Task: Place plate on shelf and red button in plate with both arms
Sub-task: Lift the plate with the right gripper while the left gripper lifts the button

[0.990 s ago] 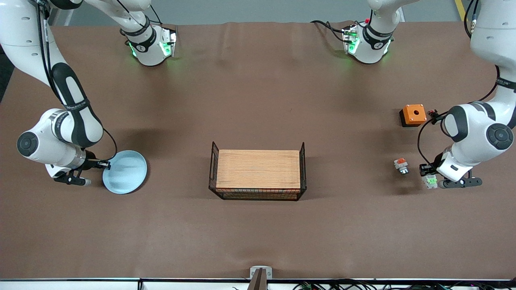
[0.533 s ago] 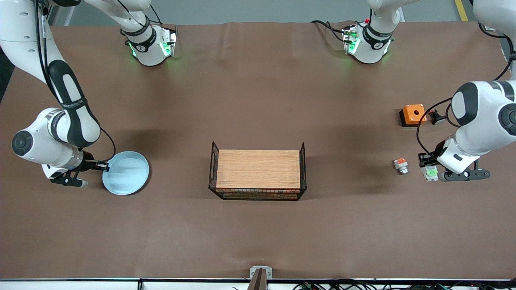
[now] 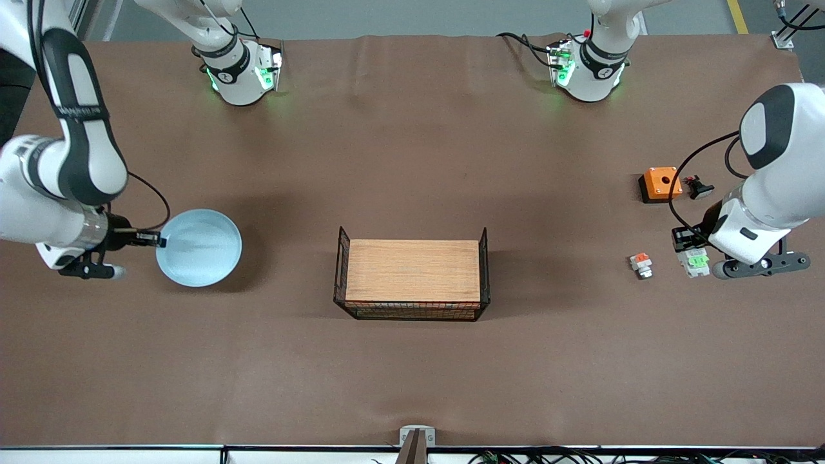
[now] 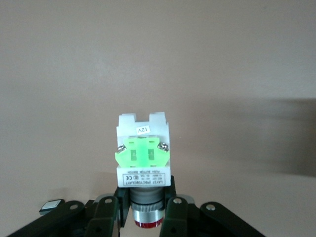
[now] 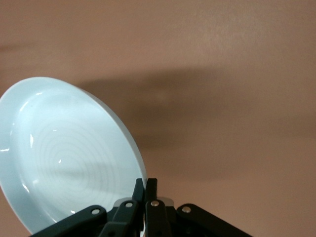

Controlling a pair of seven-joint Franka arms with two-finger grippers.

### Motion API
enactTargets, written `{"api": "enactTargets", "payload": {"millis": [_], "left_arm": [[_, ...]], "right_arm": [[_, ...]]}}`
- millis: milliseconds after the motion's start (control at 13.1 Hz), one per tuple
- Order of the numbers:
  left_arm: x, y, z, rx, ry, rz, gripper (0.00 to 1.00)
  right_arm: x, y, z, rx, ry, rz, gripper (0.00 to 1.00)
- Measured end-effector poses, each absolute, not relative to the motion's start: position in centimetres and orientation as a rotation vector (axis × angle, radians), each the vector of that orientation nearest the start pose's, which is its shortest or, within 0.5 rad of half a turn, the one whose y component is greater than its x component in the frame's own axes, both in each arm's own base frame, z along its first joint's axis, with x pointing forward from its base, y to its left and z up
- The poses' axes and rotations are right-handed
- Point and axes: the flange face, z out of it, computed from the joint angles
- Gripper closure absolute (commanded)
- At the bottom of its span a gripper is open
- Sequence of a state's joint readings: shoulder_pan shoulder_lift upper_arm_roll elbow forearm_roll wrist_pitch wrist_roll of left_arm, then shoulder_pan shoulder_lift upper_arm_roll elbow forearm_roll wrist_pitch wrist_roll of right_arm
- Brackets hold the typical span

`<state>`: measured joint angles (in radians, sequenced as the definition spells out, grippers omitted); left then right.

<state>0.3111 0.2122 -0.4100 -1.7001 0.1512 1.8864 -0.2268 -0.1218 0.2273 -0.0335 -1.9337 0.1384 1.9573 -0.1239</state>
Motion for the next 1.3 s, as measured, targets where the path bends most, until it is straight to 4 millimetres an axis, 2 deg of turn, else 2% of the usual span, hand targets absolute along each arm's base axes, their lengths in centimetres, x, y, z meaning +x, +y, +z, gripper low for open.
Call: {"api": "enactTargets", "payload": {"millis": [229, 381, 533, 686, 838, 990, 1295], "left_arm": [[61.9, -3.3, 49.3, -3.074, -0.139, 0.013, 1.00], [61.9, -3.3, 49.9, -3.073, -0.135, 0.021, 1.00], [61.9, -3.5, 50.1, -3.073, -0.129, 0.023, 1.00], [61.8, -4.2, 50.5, -3.084, -0.113, 0.017, 1.00], [61.8, -5.5, 51.5, -3.141, -0.119, 0.003, 1.00], [61.6, -6.1, 53.0, -3.173, -0.124, -0.014, 1.00], [61.2, -9.0, 54.7, -3.213, -0.103, -0.042, 1.00]], "right_arm": [[54.4, -6.7, 43.0, -2.962, 0.222, 0.349, 0.97], [52.0, -4.6, 47.5, -2.957, 0.288, 0.391, 0.97], [49.7, -1.7, 51.1, -2.962, 0.361, 0.428, 0.97], [47.9, 2.2, 53.7, -2.973, 0.519, 0.447, 0.97], [46.2, 8.1, 55.4, -2.970, 0.752, 0.442, 0.98], [44.7, 14.2, 56.8, -2.864, 0.997, 0.476, 0.98], [43.3, 22.0, 59.6, -2.608, 1.409, 0.450, 0.99]]}}
